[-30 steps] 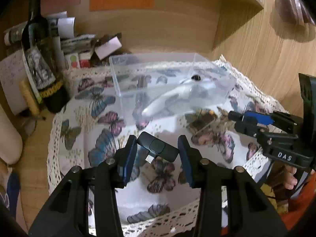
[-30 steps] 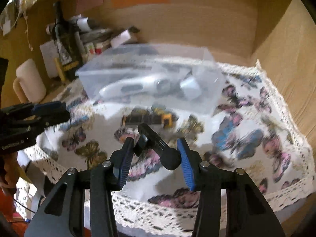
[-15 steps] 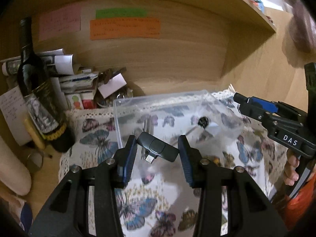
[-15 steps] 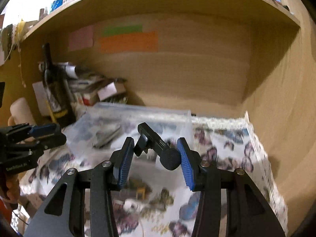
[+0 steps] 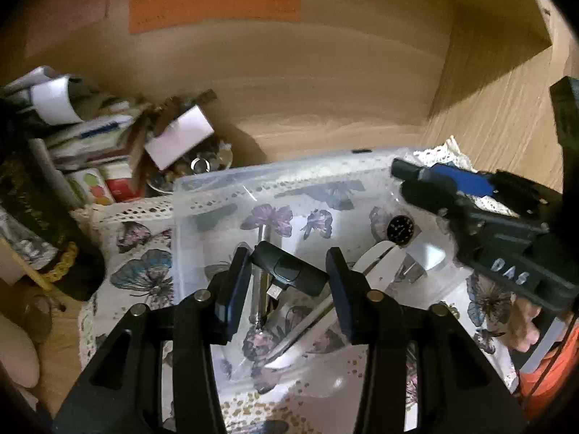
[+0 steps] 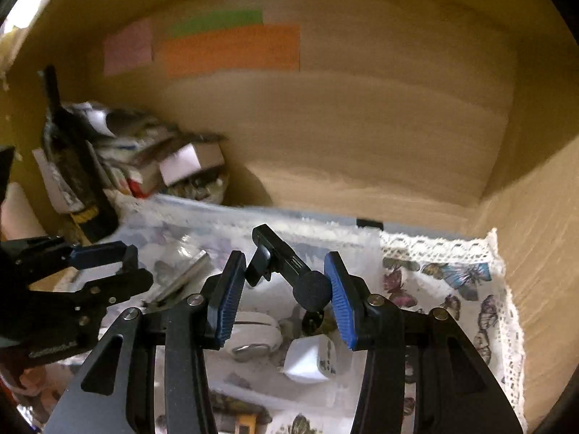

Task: Organize rigid objects
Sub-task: 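Lower both black items into the clear box and open both grippers, then move the left gripper to the black-and-gold lighter and grasp it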

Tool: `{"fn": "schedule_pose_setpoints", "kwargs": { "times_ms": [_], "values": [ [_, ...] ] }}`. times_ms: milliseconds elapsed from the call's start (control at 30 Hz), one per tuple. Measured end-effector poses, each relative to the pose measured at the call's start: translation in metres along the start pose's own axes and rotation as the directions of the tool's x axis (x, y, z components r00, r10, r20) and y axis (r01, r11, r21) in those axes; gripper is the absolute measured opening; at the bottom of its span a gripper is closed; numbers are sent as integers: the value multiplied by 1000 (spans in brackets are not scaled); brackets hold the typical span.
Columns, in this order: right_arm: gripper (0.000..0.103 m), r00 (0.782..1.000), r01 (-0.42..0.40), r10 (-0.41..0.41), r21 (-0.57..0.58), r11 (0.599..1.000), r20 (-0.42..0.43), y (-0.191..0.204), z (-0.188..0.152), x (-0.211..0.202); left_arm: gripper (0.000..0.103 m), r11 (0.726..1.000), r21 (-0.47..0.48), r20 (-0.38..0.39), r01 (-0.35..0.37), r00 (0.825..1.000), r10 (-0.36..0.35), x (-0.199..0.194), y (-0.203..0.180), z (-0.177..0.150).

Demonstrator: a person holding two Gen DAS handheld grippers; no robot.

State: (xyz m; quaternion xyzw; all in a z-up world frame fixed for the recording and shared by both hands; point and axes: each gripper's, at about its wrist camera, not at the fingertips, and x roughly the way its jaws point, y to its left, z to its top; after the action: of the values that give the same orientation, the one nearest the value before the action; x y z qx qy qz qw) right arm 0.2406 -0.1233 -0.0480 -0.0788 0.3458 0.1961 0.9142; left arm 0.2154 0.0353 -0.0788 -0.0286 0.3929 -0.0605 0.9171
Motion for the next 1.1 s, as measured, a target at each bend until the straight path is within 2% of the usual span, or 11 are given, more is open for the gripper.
{"fn": "schedule_pose_setpoints", "kwargs": {
  "times_ms": [200,333,400,467,700,867,967,1100],
  "values": [
    [42,997,2,-1,13,1000,-76,-4,-9,31,42,1000,14,-26,-11,1000,11,17,-1,1],
    [43,995,24,-20,39,999,-98,-10,-11,39,43,1000,11,-38,-5,999,5,19,-2,2],
    [45,996,20,-16,38,999,-90,-10,-10,37,46,1000,11,-34,-5,999,6,16,-3,2],
    [50,997,15,-12,38,999,-72,-9,-8,31,55,1000,11,-16,-11,1000,11,9,-4,3],
    [56,1000,-25,25,34,999,3,-6,-2,-8,69,1000,16,67,-21,998,19,-28,-6,3],
    [61,998,-35,34,17,999,47,-5,-8,-39,85,1000,17,112,-15,994,13,-53,-8,-5],
    [67,998,-40,39,5,999,57,-3,-18,-55,86,1000,14,127,-17,992,15,-63,-8,-13],
    [68,998,-39,40,-8,999,45,1,-37,-66,86,1000,13,124,-11,992,9,-72,-8,-28]
  ]
}}
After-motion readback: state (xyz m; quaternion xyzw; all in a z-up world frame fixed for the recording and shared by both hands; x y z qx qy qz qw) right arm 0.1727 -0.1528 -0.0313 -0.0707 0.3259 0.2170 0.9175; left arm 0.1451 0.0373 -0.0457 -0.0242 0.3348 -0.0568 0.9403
